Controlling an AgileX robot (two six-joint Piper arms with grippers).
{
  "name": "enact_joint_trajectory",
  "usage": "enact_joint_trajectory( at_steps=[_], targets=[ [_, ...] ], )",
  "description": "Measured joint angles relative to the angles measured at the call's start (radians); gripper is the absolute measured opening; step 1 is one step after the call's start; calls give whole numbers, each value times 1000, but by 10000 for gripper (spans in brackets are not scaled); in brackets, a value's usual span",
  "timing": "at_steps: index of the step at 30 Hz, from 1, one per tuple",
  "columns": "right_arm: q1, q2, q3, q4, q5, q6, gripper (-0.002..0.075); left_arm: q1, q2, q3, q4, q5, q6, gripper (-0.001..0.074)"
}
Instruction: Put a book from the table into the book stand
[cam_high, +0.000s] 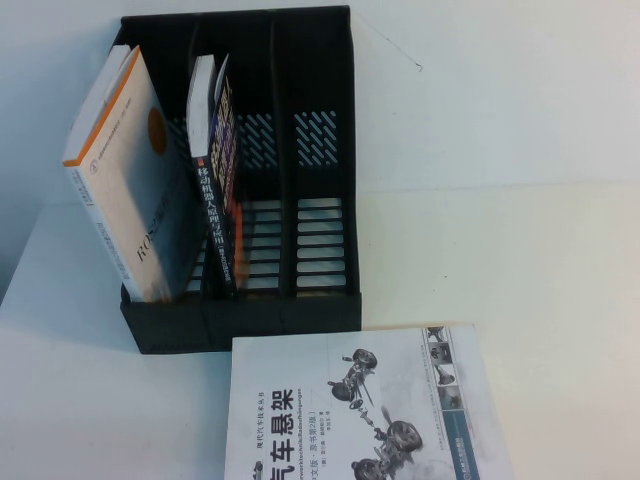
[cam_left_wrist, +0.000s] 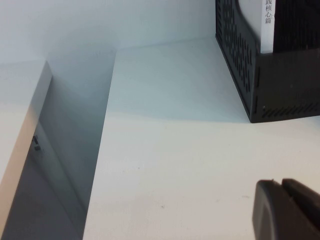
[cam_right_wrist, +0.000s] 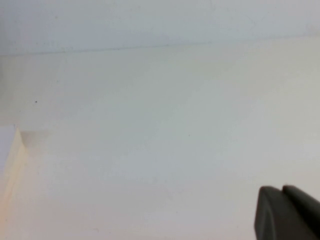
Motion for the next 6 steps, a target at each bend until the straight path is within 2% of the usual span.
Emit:
enact_joint_trajectory(
  at_steps=[6],
  targets=[
    [2,0,0,0,0,0,0,0,0,0,0,0,0,-3]
  ],
)
